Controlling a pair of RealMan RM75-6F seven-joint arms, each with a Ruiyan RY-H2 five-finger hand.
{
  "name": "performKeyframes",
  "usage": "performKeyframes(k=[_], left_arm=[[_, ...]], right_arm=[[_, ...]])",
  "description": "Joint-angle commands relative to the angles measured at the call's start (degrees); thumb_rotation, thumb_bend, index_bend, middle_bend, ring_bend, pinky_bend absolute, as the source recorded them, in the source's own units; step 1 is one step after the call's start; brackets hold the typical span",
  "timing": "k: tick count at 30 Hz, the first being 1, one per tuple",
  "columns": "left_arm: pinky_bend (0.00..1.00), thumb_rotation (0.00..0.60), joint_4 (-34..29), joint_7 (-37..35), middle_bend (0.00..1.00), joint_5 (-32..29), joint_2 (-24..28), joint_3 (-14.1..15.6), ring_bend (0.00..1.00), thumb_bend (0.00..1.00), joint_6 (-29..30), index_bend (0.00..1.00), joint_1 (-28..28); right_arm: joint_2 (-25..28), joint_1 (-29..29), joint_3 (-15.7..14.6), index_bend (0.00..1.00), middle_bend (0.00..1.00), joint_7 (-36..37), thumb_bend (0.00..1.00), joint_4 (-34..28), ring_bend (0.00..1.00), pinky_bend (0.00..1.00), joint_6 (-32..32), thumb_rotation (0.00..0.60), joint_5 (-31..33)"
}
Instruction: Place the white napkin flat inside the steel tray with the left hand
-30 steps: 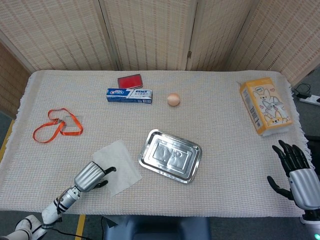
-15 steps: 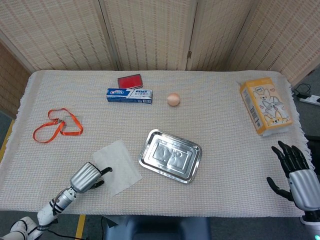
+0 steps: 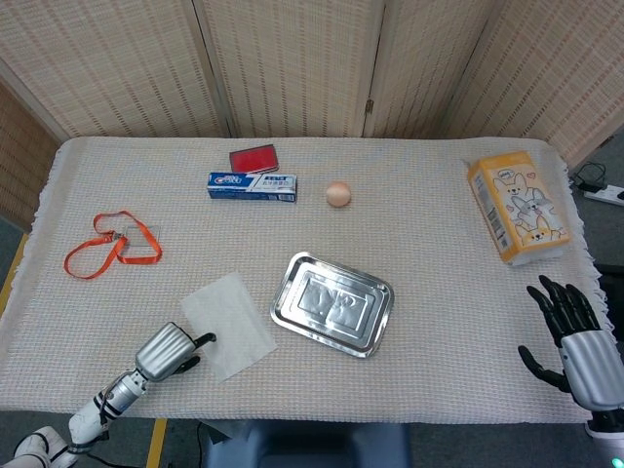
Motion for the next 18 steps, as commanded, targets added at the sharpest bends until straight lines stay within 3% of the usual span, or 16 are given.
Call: performKeyframes(k=[1, 12, 18], left_arm=[[1.0, 0.6, 0.93, -0.36, 1.0, -0.36, -1.04, -0.21, 1.0, 0.26, 0.11, 0.38, -0.11], [1.0, 0.6, 5.27, -3.15, 1.0, -1.7, -5.11, -1.44, 1.0, 0.26, 0.41, 0.39, -1.3], [1.0, 0.6, 7.89, -4.75, 1.0, -2.09, -6.5, -1.28, 1.0, 0.26, 0.11, 0.5, -1.68]], right_arm=[[0.0, 0.05, 0.0, 0.0, 0.0, -0.04, 0.38, 0.01, 0.0, 0.0, -0.16, 0.6, 0.09], [0.3, 0.08, 0.29, 0.0, 0.0, 0.75, 0.38, 0.04, 0.0, 0.0, -0.31, 0.6, 0.82], [0.32, 0.15, 0.42, 0.0, 0.0, 0.89, 0.38, 0.14, 0.0, 0.0, -0.49, 0.6, 1.12]])
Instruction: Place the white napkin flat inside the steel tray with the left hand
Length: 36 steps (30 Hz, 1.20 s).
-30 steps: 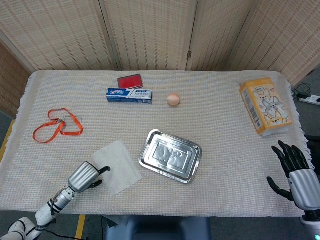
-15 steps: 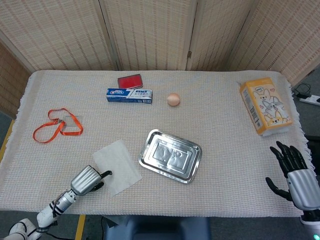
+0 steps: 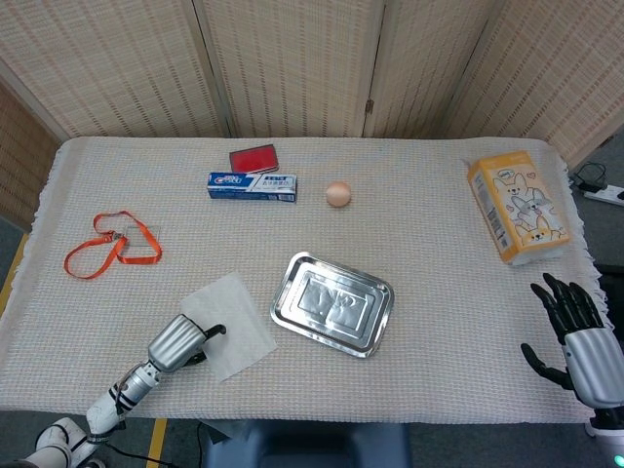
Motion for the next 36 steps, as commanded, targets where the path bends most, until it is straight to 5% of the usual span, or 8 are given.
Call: performKeyframes(k=[1, 10, 27, 36], left_arm=[[1.0, 0.6, 1.16, -0.77, 1.0, -0.12, -0.64, 0.24, 1.0, 0.27, 0.0, 0.54, -0.14], [1.0, 0.6, 5.15, -2.81, 1.0, -0.7, -3.3, -0.04, 1.0, 0.41, 3.02, 0.63, 0.42], [1.0, 0.6, 9.21, -5.51, 1.0, -0.79, -5.71, 0.87, 1.0, 0.68, 5.3, 0.62, 0.43], [1.0, 0.6, 8.88, -4.45, 1.0, -1.49, -5.83, -0.45, 1.0, 0.69, 9.19, 0.62, -0.66]], right_arm=[[-0.03, 0.05, 0.03, 0.0, 0.0, -0.06, 0.38, 0.0, 0.0, 0.0, -0.13, 0.6, 0.09], [-0.08, 0.17, -0.08, 0.0, 0.0, -0.38, 0.38, -0.15, 0.0, 0.0, -0.57, 0.6, 0.07], [0.08, 0.34, -0.14, 0.0, 0.0, -0.11, 0.38, -0.11, 0.0, 0.0, -0.97, 0.6, 0.09], [0.41, 0.15, -0.24, 0.0, 0.0, 0.43, 0.38, -0.31, 0.0, 0.0, -0.47, 0.6, -0.24]])
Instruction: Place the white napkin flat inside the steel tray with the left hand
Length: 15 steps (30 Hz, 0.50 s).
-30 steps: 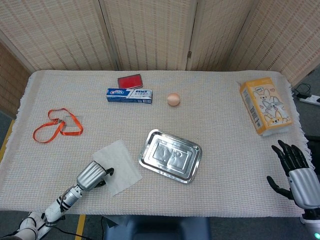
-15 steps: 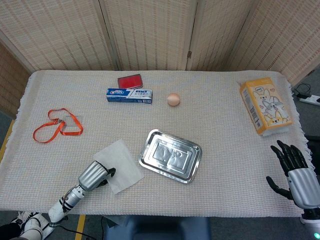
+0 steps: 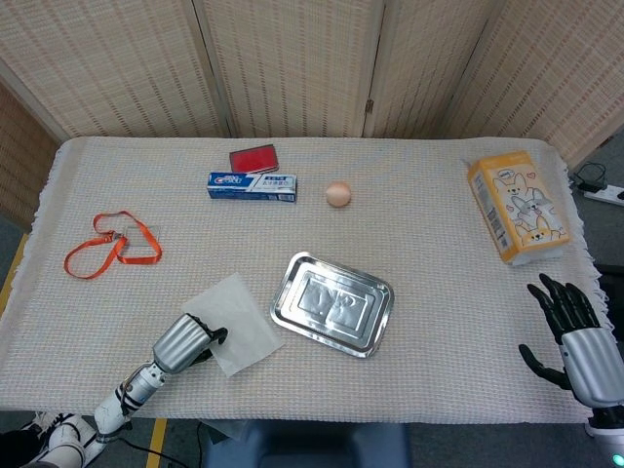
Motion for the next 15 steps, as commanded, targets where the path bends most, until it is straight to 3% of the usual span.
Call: performKeyframes(k=[1, 8, 15], left_arm=[[1.0, 0.6, -0.56, 0.71, 1.0, -0.71, 0.23, -1.12, 1.0, 0.69, 1.2, 0.62, -0.9], [1.0, 0.6, -3.21, 4.3, 1.0, -1.95, 1.36, -3.76, 1.0, 0.69, 4.48, 0.62, -3.21], [1.0, 0.6, -10.12, 9.55, 1.0, -2.74, 4.11, -6.42, 1.0, 0.69, 5.48, 0.62, -6.49]], right_arm=[[0.22, -0.11, 0.0, 0.0, 0.0, 0.42, 0.38, -0.05, 0.0, 0.0, 0.3, 0.6, -0.1], [0.99, -0.43, -0.17, 0.0, 0.0, 2.18, 0.38, -0.03, 0.0, 0.0, 1.18, 0.6, -0.63], [1.63, -0.81, -0.43, 0.0, 0.0, 3.53, 0.38, -0.11, 0.0, 0.0, 2.06, 0.6, -1.26]])
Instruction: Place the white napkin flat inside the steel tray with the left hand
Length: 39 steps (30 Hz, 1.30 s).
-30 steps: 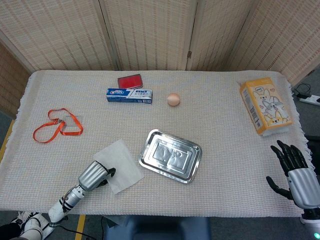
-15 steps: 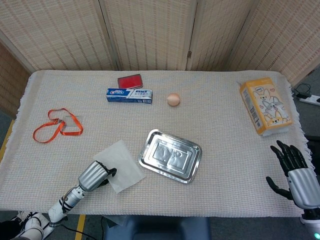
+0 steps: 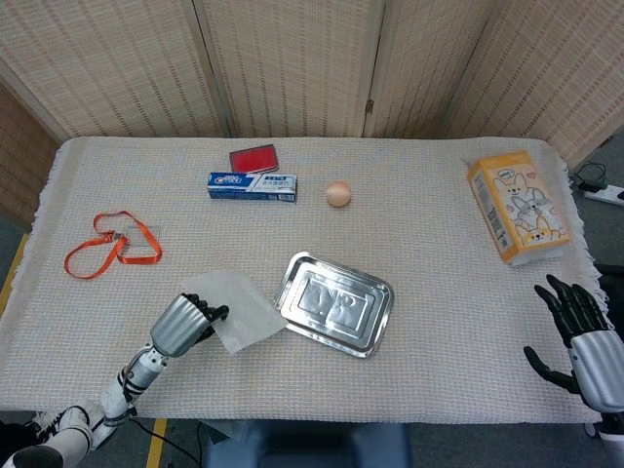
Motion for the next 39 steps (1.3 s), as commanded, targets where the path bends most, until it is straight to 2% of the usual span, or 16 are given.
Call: performKeyframes(k=[1, 6, 16, 22, 30, 39], left_arm=[[1.0, 0.6, -4.8, 2.71, 1.0, -0.54, 2.06, -1.65, 1.0, 0.69, 0.21, 0.62, -1.95], [1.0, 0.6, -11.81, 7.67, 1.0, -0.25, 3.12, -2.54, 1.0, 0.69, -0.28, 0.63, -3.23], [1.0, 0.6, -22.95, 21.7, 1.0, -0.49, 0.47, -6.24, 1.0, 0.69, -7.33, 0.63, -8.37], [1.0, 0.6, -27.78, 28.25, 1.0, -1.36, -1.37, -6.5, 1.0, 0.7, -11.66, 0.63, -8.87], [1.0, 0.6, -27.18, 32.13, 1.0, -1.13, -6.19, -6.43, 1.0, 0.7, -14.6, 0.63, -9.62], [1.0, 0.6, -21.38, 32.81, 1.0, -1.21, -11.93, -6.09, 1.0, 0.7, -17.51, 0.64, -10.26]], right_arm=[[0.29, -0.16, -0.05, 0.0, 0.0, 0.64, 0.38, 0.01, 0.0, 0.0, 0.34, 0.6, -0.11], [0.86, -0.33, 0.06, 0.0, 0.0, 2.35, 0.38, 0.07, 0.0, 0.0, 0.91, 0.6, -0.01], [3.5, -0.98, 0.46, 0.0, 0.0, 10.72, 0.38, 1.23, 0.0, 0.0, 2.58, 0.6, 1.11], [4.94, -1.3, 0.28, 0.0, 0.0, 15.64, 0.38, 2.16, 0.0, 0.0, 3.3, 0.6, 0.94], [6.08, -1.9, -0.18, 0.0, 0.0, 20.12, 0.38, 3.18, 0.0, 0.0, 5.06, 0.6, -0.3], [6.9, -2.43, -0.45, 0.0, 0.0, 24.18, 0.38, 4.36, 0.0, 0.0, 6.52, 0.6, -0.86]])
